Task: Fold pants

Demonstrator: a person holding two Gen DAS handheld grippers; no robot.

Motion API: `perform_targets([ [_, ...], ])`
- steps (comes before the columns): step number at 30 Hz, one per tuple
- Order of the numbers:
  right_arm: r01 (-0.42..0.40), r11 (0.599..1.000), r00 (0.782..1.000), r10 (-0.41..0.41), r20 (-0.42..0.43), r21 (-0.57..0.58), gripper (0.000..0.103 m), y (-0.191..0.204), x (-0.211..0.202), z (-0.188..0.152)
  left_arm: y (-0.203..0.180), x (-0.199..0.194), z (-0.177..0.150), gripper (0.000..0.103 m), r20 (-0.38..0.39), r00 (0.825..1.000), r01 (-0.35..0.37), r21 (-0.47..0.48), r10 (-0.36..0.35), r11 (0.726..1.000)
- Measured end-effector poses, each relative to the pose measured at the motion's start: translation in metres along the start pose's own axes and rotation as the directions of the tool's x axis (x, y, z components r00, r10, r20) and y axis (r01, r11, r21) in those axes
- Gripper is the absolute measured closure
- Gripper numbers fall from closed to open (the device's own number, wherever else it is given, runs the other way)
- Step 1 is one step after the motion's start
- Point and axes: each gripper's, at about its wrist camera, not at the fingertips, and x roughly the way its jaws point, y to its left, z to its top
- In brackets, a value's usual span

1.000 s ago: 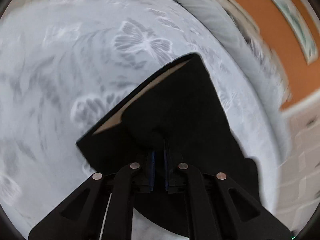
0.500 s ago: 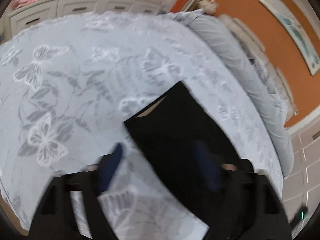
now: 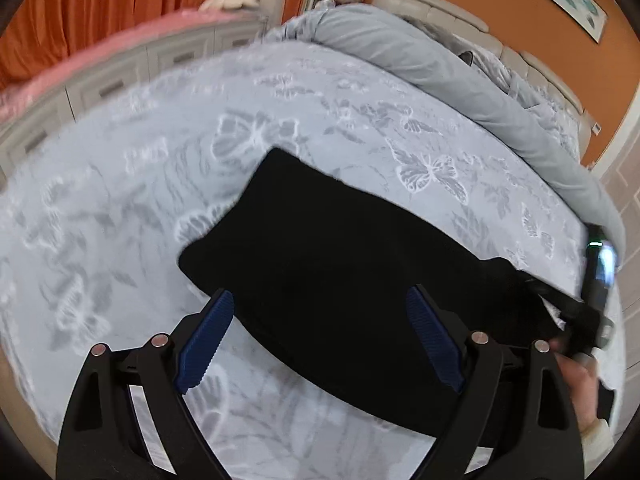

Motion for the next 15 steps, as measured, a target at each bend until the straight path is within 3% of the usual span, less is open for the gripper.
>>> perform_targets([
  [1, -0.061, 0.998, 0.995, 0.059, 0.075, 0.027, 0.091, -0.001, -0.030, -0.011, 0.000, -0.005, 0.000, 0.016, 0.012, 1.000, -0.004, 0.003, 0.004, 1.000],
  [3, -0.103, 0.995, 0.989, 0.102, 0.105, 0.008, 0.088, 0.003, -0.059, -0.032, 0.003, -0.014, 0.002, 0.013, 0.016, 1.000, 0.021, -0.027, -0.020, 0.999],
  [6, -0.131, 0.990, 0.990, 0.134, 0.045, -0.057, 0.076, 0.020, -0.079, -0.080, 0.003, -0.018, 0.002, 0.012, -0.020, 0.994, 0.103, -0.034, -0.104, 0.994],
  [8, -0.111, 0.989, 0.992, 0.104, -0.066, -0.101, 0.074, 0.030, -0.064, -0.114, -0.001, -0.019, -0.001, 0.012, -0.048, 0.991, 0.128, -0.010, -0.128, 0.992],
  [9, -0.080, 0.988, 0.997, 0.076, -0.032, -0.134, 0.074, 0.034, -0.066, -0.128, -0.003, -0.019, -0.004, 0.012, -0.054, 0.990, 0.132, -0.001, -0.131, 0.991],
  [11, -0.048, 0.990, 0.999, 0.044, -0.029, -0.130, 0.073, 0.039, -0.079, -0.131, -0.006, -0.017, -0.009, 0.010, -0.070, 0.990, 0.122, 0.007, -0.121, 0.992],
  [14, -0.152, 0.986, 0.988, 0.154, 0.015, -0.071, 0.068, 0.040, -0.111, -0.132, -0.002, -0.006, -0.014, 0.009, -0.120, 0.987, 0.106, -0.036, -0.109, 0.994],
  [15, -0.152, 0.985, 0.988, 0.153, 0.013, -0.080, 0.059, 0.042, -0.114, -0.136, 0.001, -0.002, -0.015, 0.009, -0.135, 0.984, 0.107, -0.062, -0.114, 0.992],
])
